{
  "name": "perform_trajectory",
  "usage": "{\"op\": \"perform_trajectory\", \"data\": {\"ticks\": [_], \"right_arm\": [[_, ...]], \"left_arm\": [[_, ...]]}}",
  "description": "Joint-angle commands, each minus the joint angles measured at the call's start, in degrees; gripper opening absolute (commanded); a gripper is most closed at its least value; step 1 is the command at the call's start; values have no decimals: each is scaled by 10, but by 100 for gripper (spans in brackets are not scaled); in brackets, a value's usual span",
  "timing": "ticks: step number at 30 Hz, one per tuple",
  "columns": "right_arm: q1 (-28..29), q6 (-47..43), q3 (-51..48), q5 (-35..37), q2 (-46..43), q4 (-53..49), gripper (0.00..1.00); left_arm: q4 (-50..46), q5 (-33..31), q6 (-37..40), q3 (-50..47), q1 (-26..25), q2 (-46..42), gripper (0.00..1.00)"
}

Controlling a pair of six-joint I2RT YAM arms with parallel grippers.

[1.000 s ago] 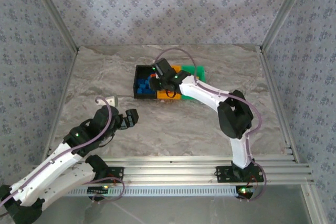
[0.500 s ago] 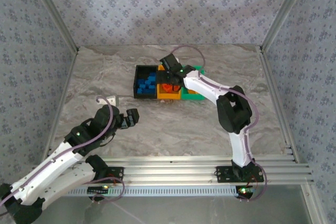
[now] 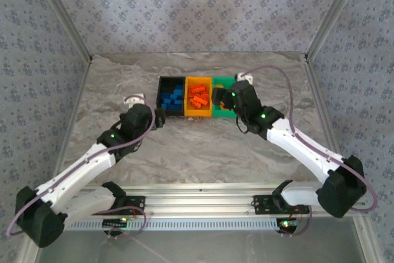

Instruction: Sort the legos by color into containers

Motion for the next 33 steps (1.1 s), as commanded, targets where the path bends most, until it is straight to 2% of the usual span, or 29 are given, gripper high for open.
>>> {"op": "perform_trajectory", "data": {"ticks": [1, 3, 8, 10, 11, 13, 14, 18, 19, 21, 25, 26, 27, 28, 29, 30, 32, 33], "right_arm": [[-15, 34, -66, 64, -39, 9, 100], [-34, 33, -97, 48, -66, 21, 100], [-79, 60, -120, 43, -93, -8, 100], [-88, 52, -123, 40, -98, -8, 100], [-92, 48, -121, 40, -100, -12, 100], [-99, 43, -123, 36, -105, -15, 100], [-104, 43, -125, 32, -108, -14, 100], [-127, 42, -139, 26, -119, -17, 100], [-133, 43, -147, 24, -124, -8, 100], [-143, 43, -163, 28, -136, 8, 100], [-161, -36, -219, 4, -186, 109, 100], [-166, -61, -232, -5, -198, 134, 100], [-169, -90, -245, -10, -212, 163, 100], [-172, -110, -254, -10, -224, 179, 100], [-174, -132, -265, -3, -232, 193, 100], [-176, -154, -278, 8, -238, 226, 100], [-184, -202, -297, 30, -249, 254, 100], [-192, -218, -302, 42, -251, 258, 100]], "left_arm": [[139, -46, 87, -7, 77, 44, 100], [194, -65, 125, -16, 130, 88, 100], [253, -51, 168, -14, 229, 213, 100], [307, -38, 212, -24, 246, 250, 100], [299, -42, 237, -12, 248, 268, 100], [380, -43, 292, -35, 254, 289, 100], [367, -5, 268, -40, 276, 282, 100], [444, 75, 214, -105, 336, 259, 100], [456, 112, 216, -113, 345, 257, 100], [494, 145, 228, -131, 346, 263, 100], [588, 171, 256, -177, 333, 277, 100], [616, 192, 261, -193, 334, 284, 100], [695, 197, 270, -217, 333, 309, 100], [685, 197, 269, -212, 334, 307, 100], [620, 206, 262, -195, 338, 290, 100], [672, 216, 262, -208, 343, 304, 100], [633, 217, 260, -199, 343, 293, 100], [659, 213, 261, -206, 343, 300, 100]]}}
